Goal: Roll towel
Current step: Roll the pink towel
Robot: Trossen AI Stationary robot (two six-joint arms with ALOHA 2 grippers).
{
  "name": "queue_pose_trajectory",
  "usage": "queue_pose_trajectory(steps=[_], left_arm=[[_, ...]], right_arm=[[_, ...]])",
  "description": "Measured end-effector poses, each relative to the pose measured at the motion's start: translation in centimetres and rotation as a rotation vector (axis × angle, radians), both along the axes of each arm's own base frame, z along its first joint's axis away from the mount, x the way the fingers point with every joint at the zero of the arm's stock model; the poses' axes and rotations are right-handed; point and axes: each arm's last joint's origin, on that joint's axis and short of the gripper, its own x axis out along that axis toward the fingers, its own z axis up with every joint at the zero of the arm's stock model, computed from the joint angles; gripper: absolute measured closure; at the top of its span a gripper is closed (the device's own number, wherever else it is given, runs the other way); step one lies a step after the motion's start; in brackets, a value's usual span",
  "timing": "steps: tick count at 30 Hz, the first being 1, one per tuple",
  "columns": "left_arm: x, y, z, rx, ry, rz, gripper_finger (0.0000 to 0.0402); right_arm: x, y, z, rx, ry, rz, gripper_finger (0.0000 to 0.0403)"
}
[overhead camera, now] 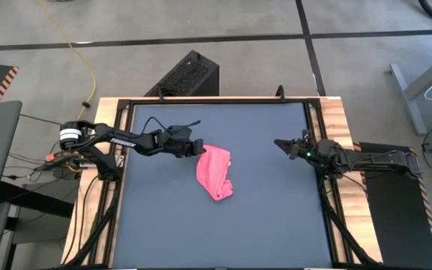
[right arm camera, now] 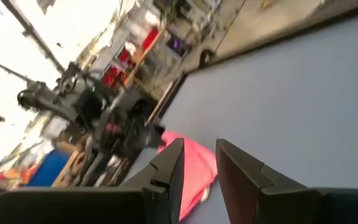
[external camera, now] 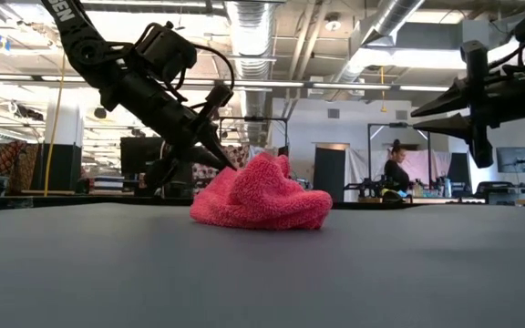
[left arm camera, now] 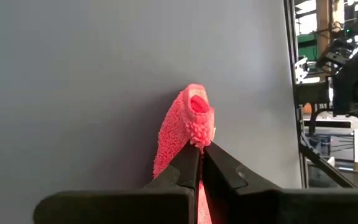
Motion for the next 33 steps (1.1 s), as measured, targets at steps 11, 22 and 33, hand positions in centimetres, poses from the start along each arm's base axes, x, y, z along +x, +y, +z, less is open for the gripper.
queue_pose_trajectory(steps=[11,22,33], left_arm=[[0.0,0.0,0.0,0.007,0.003,-0.003,0.0401],[0.0,0.0,0.0,0.018,0.005,-0.012,0.0401],[0.0,0.0,0.0,0.023,0.011,-0.026,0.0401]], right_arm=[[1.8,0.3,-0.9,0.075,0.056,0.039,0.0282],[4.4,0.6,-2.2,0.127,0.120,0.054,0.0282],[11.3,1.2,-2.3,0.104,0.250,0.098,0.0282]])
